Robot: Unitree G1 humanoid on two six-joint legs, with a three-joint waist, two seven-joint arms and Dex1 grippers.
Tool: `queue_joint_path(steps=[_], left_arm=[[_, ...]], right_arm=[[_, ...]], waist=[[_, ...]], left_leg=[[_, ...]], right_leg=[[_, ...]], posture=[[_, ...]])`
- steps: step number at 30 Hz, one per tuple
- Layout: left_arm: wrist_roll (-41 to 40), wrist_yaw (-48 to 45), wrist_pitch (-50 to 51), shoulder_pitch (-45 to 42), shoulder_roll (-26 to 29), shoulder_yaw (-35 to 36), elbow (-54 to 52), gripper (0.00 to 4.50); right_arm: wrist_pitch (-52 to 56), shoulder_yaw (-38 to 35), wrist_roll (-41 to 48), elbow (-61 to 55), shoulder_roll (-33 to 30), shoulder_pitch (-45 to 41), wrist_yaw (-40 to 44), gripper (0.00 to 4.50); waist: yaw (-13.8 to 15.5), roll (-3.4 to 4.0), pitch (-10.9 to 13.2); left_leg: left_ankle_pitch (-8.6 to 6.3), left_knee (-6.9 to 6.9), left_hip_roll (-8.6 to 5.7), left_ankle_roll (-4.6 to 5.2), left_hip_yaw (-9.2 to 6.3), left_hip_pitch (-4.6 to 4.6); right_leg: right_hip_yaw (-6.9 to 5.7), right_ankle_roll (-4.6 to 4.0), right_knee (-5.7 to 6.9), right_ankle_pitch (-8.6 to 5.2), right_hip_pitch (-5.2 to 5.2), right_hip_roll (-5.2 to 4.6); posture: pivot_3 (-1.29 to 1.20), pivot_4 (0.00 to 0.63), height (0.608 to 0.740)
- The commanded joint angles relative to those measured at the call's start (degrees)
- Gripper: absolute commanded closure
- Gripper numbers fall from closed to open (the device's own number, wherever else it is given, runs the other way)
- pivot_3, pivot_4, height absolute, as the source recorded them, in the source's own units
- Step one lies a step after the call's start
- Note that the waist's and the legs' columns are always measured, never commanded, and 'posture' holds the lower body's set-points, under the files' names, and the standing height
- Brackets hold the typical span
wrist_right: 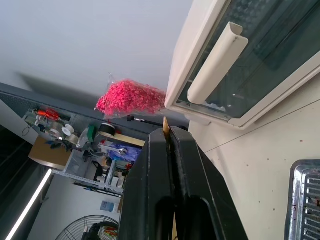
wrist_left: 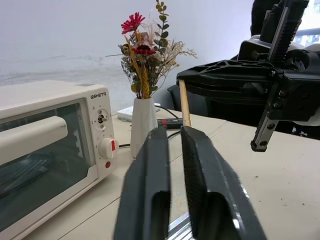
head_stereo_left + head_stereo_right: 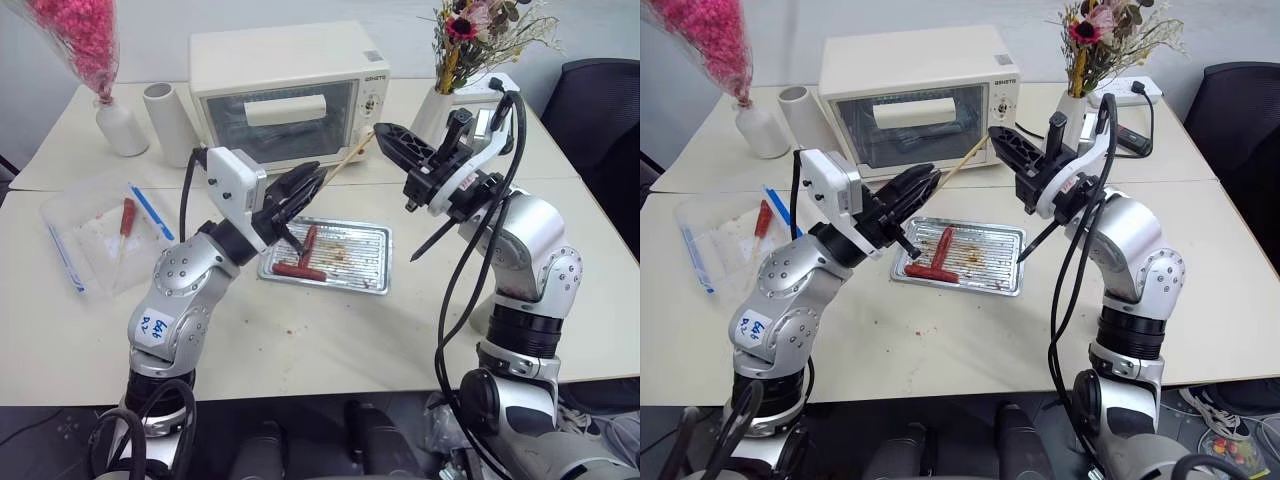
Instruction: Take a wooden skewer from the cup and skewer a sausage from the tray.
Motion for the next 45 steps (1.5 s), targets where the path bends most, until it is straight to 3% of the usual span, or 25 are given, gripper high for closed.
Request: queue_joint_path(steps=[1, 2, 21, 24, 29, 40, 45], left_arm=[[-0.11, -0.22, -0.36, -0.52, -0.12, -0.32, -1.83, 2.66], [-0.08, -0.32, -0.38, -0.42, -0.12, -0.41, -1.85, 2.47], [1.49, -0.38, -3.22, -0.7, -1.33, -0.84, 1.38, 2.47], [1.43, -0.38, -3.64, -0.62, -1.6, -0.67, 1.83, 3.07], [1.48, -0.64, -4.13, -0.58, -1.73, -0.76, 2.01, 4.48], [2.38, -0.61, -3.65, -0.74, -0.9, -0.94, 1.52, 4.49], [2.51, -0.96, -3.88, -0.39, -0.6, -0.42, 1.61, 4.5]], right_arm=[[-0.25, -0.81, 1.33, -2.95, -0.33, -0.88, 0.6, 4.5], [-0.28, -0.76, 1.33, -2.98, -0.32, -0.87, 0.56, 4.5], [-1.09, -0.5, 1.33, -3.88, 0.84, -1.38, -0.72, 4.5], [-1.47, -0.57, 1.33, -4.09, 1.3, -1.6, -0.93, 4.5], [-1.89, -0.46, 1.33, -4.42, 1.91, -1.92, -1.08, 4.5], [-2.17, -0.29, 1.33, -4.28, 2.06, -1.65, -1.14, 4.5], [-1.81, -0.37, 1.33, -4.07, 1.57, -1.72, -1.01, 2.94]], waist=[[-0.03, 0.0, 0.0], [-0.01, 0.0, 0.0], [-0.01, 0.0, 0.0], [0.0, 0.0, 0.0], [0.0, 0.0, 0.0], [-0.02, 0.0, 0.0], [0.01, 0.0, 0.0]], left_leg=[[0.0, 0.0, 0.0, 0.0, 0.0, 0.0], [0.0, 0.0, 0.0, 0.0, 0.0, 0.0], [0.0, 0.0, 0.0, 0.0, 0.0, 0.0], [0.0, -0.01, 0.0, 0.0, 0.0, -0.01], [0.0, -0.01, 0.0, 0.0, 0.0, -0.01], [0.0, -0.01, 0.01, 0.0, 0.0, 0.0], [0.0, -0.01, 0.01, 0.0, -0.01, 0.0]], right_leg=[[0.0, 0.0, 0.0, 0.0, 0.0, 0.0], [0.0, 0.0, 0.0, 0.0, 0.0, 0.0], [0.0, 0.0, -0.01, 0.0, 0.0, 0.0], [0.0, 0.0, -0.02, 0.0, 0.0, -0.01], [0.0, 0.0, -0.01, 0.0, 0.0, 0.0], [0.0, 0.0, -0.02, 0.0, 0.0, 0.0], [-0.01, 0.0, -0.01, 0.0, 0.0, 0.0]], posture=[[0.0, 0.15, 0.74], [0.0, 0.15, 0.74], [0.0, 0.15, 0.74], [0.0, 0.15, 0.74], [0.0, 0.15, 0.74], [0.0, 0.15, 0.74], [0.0, 0.15, 0.74]])
